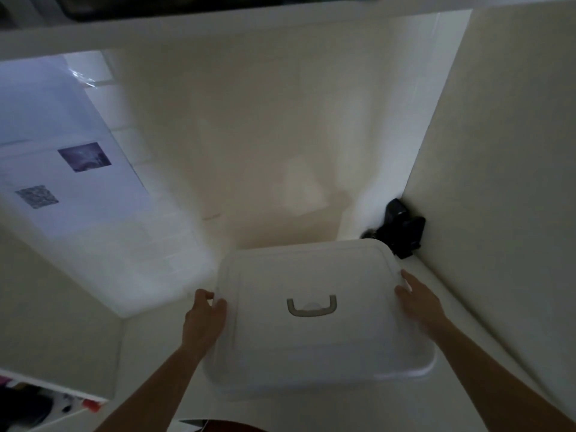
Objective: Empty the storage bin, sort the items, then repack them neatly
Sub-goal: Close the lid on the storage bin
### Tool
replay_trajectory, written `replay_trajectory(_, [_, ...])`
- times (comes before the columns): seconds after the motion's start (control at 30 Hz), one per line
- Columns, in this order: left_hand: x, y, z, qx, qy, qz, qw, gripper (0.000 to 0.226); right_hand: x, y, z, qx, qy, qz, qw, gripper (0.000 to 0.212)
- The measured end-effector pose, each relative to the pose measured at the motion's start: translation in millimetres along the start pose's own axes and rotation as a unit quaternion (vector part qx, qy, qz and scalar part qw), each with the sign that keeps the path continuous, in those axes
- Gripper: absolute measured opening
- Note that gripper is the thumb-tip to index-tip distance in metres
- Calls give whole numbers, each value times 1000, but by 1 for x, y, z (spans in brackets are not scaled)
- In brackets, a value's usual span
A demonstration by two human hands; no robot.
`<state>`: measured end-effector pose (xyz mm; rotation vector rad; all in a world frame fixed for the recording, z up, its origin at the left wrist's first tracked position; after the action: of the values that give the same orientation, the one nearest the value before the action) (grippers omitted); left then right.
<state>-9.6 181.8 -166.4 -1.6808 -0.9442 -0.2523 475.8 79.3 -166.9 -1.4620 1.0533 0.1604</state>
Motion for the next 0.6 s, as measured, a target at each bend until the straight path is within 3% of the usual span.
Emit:
replay_trajectory(0.23, [-10,17,-11,-23,26,-8,999,26,9,3,-9,24,0,1,1000,51])
replay_trajectory(0.43, [-1,20,-22,38,74,1,997,25,10,10,-15,40,-13,0,999,51])
replay_trajectory(0.6, [4,20,-12,32,110,-3,993,22,22,10,-32,52,-7,-26,998,53])
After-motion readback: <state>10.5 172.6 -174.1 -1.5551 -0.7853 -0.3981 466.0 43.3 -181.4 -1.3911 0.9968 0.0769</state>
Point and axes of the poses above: each hand's wrist, its own z-axis towards the middle knuckle, its own y-axis out of the palm, x = y × z, the point moved 10 cm from there along z, towards the middle knuckle, and after that the axes turned 7 degrees about -y, right-handed, at the moved point
